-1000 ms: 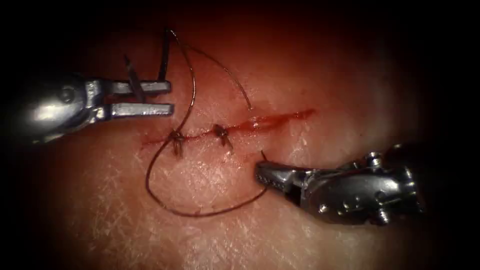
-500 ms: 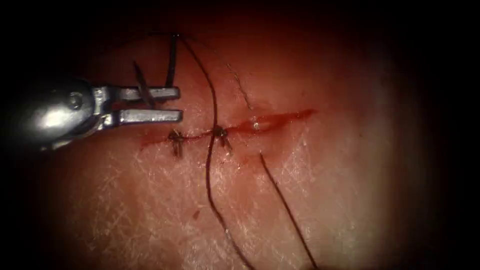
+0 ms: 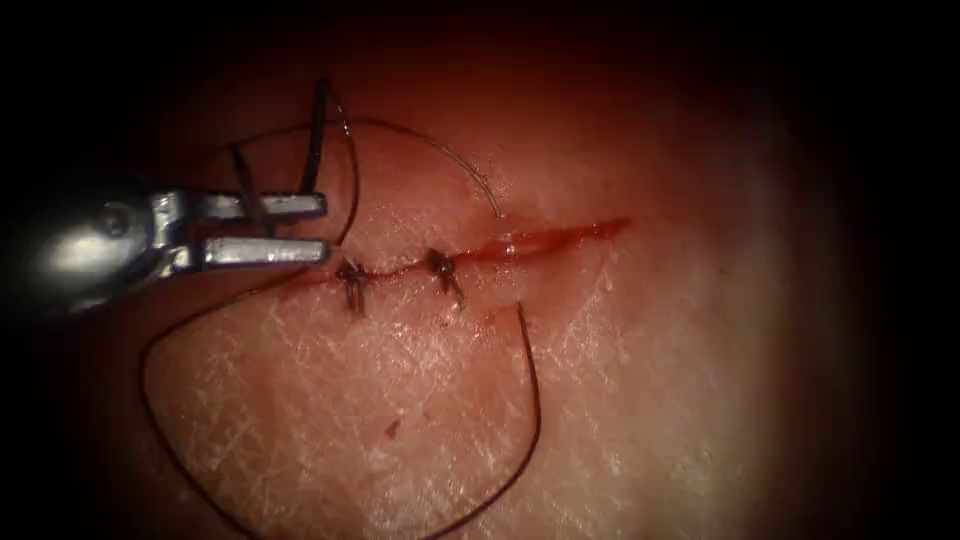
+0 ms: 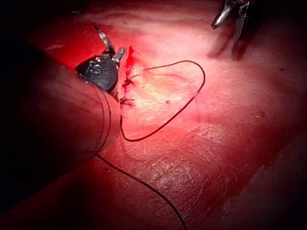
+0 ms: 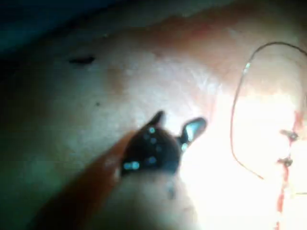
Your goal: Wound Closure
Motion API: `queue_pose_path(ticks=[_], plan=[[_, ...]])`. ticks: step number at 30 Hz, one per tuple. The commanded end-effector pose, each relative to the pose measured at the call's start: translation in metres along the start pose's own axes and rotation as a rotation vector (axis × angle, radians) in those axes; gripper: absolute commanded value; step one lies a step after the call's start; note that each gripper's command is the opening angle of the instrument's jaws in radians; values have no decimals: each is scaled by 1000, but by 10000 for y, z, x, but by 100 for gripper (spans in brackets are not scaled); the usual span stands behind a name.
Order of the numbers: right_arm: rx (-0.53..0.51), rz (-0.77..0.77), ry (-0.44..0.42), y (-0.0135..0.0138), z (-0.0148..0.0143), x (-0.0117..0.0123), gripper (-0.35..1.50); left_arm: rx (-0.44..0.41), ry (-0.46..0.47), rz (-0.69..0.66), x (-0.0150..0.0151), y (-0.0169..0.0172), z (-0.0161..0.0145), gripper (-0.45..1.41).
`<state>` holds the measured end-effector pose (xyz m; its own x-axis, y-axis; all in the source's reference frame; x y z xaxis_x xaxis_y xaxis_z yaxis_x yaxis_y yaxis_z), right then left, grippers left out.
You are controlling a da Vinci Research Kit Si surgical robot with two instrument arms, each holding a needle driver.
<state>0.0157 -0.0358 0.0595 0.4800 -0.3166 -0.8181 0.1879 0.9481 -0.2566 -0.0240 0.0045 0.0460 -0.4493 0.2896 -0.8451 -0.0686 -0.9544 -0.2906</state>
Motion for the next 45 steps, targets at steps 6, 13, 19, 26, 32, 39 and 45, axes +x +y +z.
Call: queue_pose_path(ticks=[6,13,19,26,32,39,45], plan=[[-160,-47,-107,40,56,-74,99,-1,-3,7,-10,1,11,-45],[-211,-204,-160,38,127,-91,104,-9,-16,5,-19,3,24,-45],[-258,-220,-123,51,136,-64,98,-9,-16,5,-19,2,25,-45],[-202,-262,-124,55,153,-60,10,-9,-16,5,-19,3,24,-45],[-162,-183,-158,44,124,-76,-35,-9,-16,5,-18,3,24,-45],[-89,-155,-152,-5,72,-36,-35,-9,-16,4,-18,3,24,-45],[16,-135,-113,-42,45,24,-35,-10,-16,5,-18,3,23,-45]])
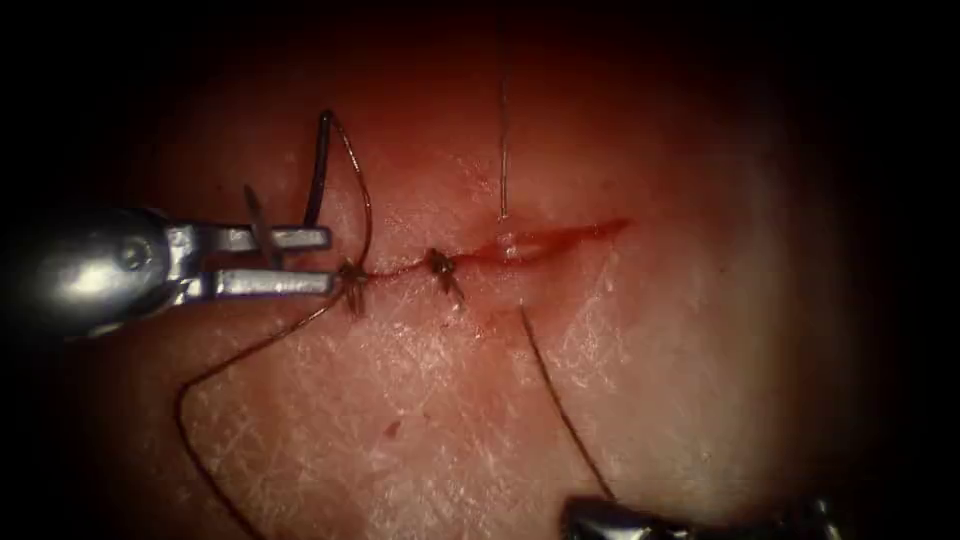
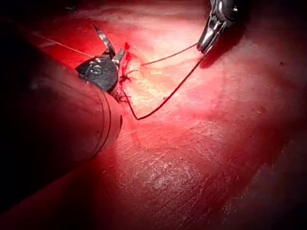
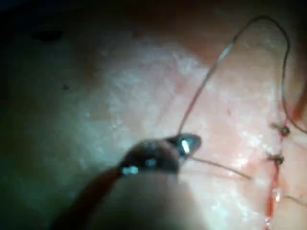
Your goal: Wound Closure
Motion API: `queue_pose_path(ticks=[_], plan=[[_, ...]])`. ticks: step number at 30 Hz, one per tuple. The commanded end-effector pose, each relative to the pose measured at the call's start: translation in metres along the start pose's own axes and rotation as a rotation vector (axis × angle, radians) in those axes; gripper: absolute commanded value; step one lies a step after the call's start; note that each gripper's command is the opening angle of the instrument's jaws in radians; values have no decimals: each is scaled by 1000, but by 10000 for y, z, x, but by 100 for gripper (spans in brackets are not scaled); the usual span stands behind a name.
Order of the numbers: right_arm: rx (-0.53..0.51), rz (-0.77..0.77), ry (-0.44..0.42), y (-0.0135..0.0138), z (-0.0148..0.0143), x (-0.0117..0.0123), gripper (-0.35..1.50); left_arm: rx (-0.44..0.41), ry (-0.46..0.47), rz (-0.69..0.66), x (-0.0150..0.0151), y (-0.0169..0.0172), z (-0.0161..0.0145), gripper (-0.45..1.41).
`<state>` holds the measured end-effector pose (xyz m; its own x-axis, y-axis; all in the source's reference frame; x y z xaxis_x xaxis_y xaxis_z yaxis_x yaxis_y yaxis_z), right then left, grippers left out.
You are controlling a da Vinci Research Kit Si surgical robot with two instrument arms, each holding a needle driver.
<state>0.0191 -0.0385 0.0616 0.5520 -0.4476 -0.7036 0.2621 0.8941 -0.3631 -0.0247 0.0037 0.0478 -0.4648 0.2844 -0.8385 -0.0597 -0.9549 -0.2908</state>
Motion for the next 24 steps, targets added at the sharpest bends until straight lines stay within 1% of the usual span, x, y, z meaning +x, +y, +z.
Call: queue_pose_path(ticks=[1,2,3,4,5,6,7,8,9,10,11,12,13,15,16,19,20,21,22,23,24], plan=[[44,4,25,-18,-4,32,-35,-2,1,1,-4,0,8,-45],[82,0,38,-23,-12,53,-35,-2,1,1,-4,0,8,-45],[100,3,48,-24,-15,61,-35,-2,1,1,-4,0,8,-45],[120,6,64,-24,-19,74,-35,-3,2,1,-4,0,8,-45],[120,6,64,-24,-19,74,-35,-3,2,1,-4,0,8,-45],[116,11,68,-18,-17,83,-35,-2,2,1,-4,0,8,-45],[108,15,70,-15,-15,84,-35,-2,1,1,-4,0,8,-45],[79,21,78,-10,-11,83,0,-2,1,1,-4,0,8,-45],[54,24,85,-7,-9,81,44,-2,1,1,-4,0,8,-45],[24,27,91,-4,-6,78,81,-3,1,1,-4,0,8,-45],[-8,31,93,-2,-2,75,111,-3,2,1,-4,0,7,-45],[-25,38,96,-1,0,72,126,-3,2,1,-4,0,7,-45],[-35,63,95,0,2,69,135,-3,2,1,-4,0,7,-45],[-43,87,90,0,1,62,143,-4,2,1,-5,-1,7,-45],[-45,100,83,0,-3,55,147,-5,2,2,-6,-2,6,-45],[-45,99,79,-2,-13,34,147,-6,3,2,-6,-2,5,-45],[-45,99,79,-2,-13,34,147,-6,3,2,-6,-2,5,-45],[-56,102,62,-1,-17,19,145,-6,3,2,-6,-2,5,-45],[-58,103,57,0,-18,11,143,-6,3,2,-6,-2,5,-45],[-66,148,65,3,-19,-7,135,-6,3,2,-6,-2,5,-45],[-76,174,83,5,-18,-15,133,-6,3,2,-6,-2,5,-45]])
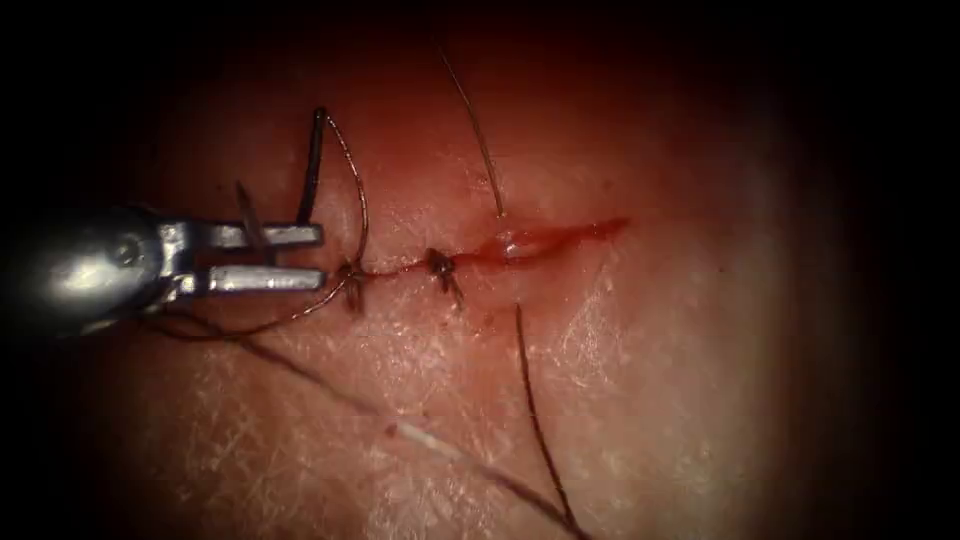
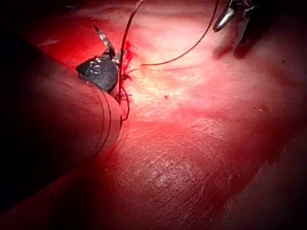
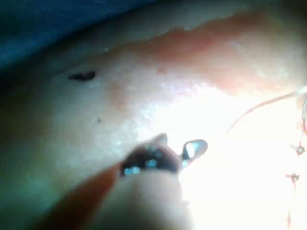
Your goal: Wound Closure
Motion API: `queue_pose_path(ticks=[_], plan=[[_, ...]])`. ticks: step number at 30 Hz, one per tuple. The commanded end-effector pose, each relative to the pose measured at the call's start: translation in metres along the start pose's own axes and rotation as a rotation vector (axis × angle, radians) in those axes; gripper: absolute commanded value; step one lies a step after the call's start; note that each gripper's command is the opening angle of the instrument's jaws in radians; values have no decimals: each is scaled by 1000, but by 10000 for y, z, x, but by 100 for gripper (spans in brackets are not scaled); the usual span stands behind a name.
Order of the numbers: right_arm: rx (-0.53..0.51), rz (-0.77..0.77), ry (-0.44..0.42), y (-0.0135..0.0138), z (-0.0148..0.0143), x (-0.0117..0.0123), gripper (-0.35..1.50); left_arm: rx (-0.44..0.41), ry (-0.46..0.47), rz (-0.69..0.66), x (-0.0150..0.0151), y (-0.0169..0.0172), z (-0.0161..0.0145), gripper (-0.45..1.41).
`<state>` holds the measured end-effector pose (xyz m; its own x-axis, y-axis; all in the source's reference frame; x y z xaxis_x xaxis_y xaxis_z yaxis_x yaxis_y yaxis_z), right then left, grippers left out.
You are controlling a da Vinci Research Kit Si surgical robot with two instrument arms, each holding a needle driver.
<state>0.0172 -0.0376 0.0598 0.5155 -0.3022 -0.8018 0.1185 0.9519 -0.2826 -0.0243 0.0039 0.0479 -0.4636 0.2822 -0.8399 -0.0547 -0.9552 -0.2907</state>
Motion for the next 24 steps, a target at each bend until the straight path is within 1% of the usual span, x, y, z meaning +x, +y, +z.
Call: queue_pose_path(ticks=[1,2,3,4,5,7,8,10,13,17,21,22,24], plan=[[-35,25,5,1,9,-24,132,-2,1,0,-4,0,8,-45],[-57,29,-25,6,13,-31,132,-2,1,0,-4,0,8,-45],[-96,41,-82,17,24,-46,135,-2,1,0,-4,0,8,-45],[-102,49,-99,26,32,-58,135,-2,1,0,-4,0,7,-45],[-102,49,-99,26,32,-58,135,-2,1,0,-4,0,7,-45],[-146,12,-185,44,52,-77,138,-3,2,1,-5,-1,7,-45],[-148,0,-192,46,57,-80,138,-3,2,1,-5,-1,7,-45],[-153,-45,-189,54,75,-86,137,-2,1,1,-6,-1,8,-45],[-188,-69,-157,60,95,-91,137,-2,1,1,-6,-1,8,-45],[-240,-117,-128,60,119,-92,137,-2,1,2,-6,-1,7,-45],[-264,-155,-100,59,135,-81,135,-2,1,3,-8,-1,8,-45],[-278,-174,-82,59,141,-71,133,-2,1,3,-8,-1,8,-45],[-286,-194,-73,57,146,-64,133,-2,1,3,-8,-1,8,-45]])
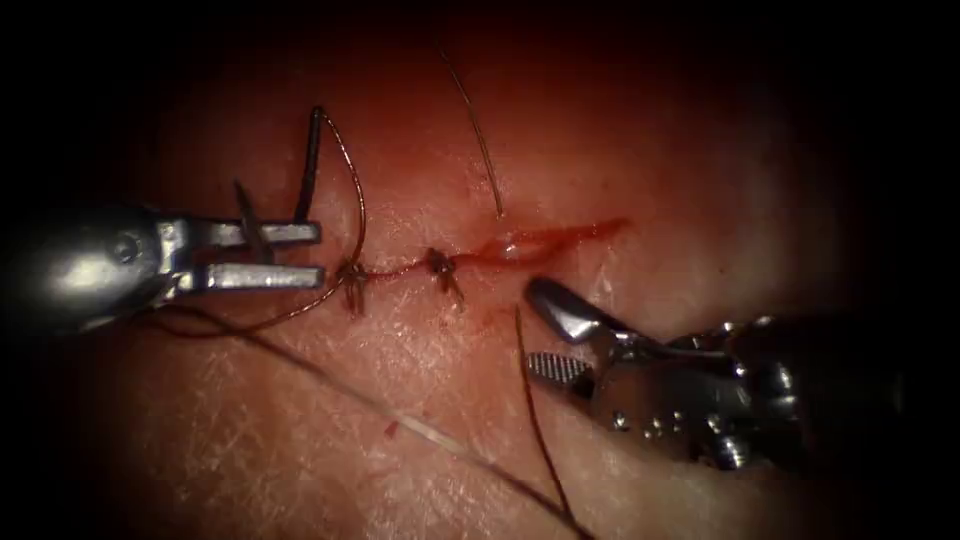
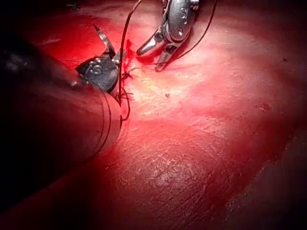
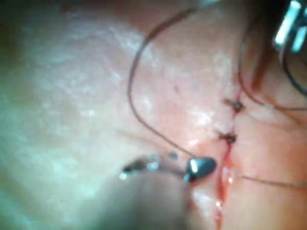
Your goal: Wound Closure
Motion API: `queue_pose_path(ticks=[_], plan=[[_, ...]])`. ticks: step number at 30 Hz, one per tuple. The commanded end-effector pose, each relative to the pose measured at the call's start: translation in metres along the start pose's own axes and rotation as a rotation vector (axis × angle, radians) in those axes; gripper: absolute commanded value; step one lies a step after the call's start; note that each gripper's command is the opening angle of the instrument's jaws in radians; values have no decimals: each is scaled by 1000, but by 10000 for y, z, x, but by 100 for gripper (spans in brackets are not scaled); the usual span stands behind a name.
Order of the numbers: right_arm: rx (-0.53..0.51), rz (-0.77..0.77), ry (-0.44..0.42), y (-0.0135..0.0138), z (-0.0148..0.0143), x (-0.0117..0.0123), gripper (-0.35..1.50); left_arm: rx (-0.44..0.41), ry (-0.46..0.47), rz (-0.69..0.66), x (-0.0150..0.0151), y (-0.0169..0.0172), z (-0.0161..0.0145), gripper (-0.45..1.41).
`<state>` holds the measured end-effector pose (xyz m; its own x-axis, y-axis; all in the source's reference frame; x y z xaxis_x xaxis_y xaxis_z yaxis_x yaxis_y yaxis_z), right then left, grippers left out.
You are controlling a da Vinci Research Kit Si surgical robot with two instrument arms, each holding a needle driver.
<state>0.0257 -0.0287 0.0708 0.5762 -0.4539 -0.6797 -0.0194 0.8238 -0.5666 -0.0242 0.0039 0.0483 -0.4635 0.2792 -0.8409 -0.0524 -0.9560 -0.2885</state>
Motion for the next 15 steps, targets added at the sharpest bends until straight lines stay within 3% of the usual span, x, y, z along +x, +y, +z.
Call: queue_pose_path(ticks=[1,5,6,7,8,9,15], plan=[[-4,-12,20,-9,11,15,133,-2,-2,0,-4,0,8,-45],[-12,-55,40,-12,13,25,132,-2,-2,0,-4,0,8,-45],[-8,-56,41,-12,12,24,121,-2,-2,0,-4,0,8,-45],[39,-69,32,-12,9,22,46,-2,-2,0,-4,0,8,-45],[59,-82,28,-12,7,21,-6,-2,-2,0,-4,1,8,-45],[71,-82,27,-13,5,20,-35,-2,-2,0,-3,1,8,-45],[100,-87,21,-14,-3,13,-35,-2,-2,0,-3,1,7,-45]])
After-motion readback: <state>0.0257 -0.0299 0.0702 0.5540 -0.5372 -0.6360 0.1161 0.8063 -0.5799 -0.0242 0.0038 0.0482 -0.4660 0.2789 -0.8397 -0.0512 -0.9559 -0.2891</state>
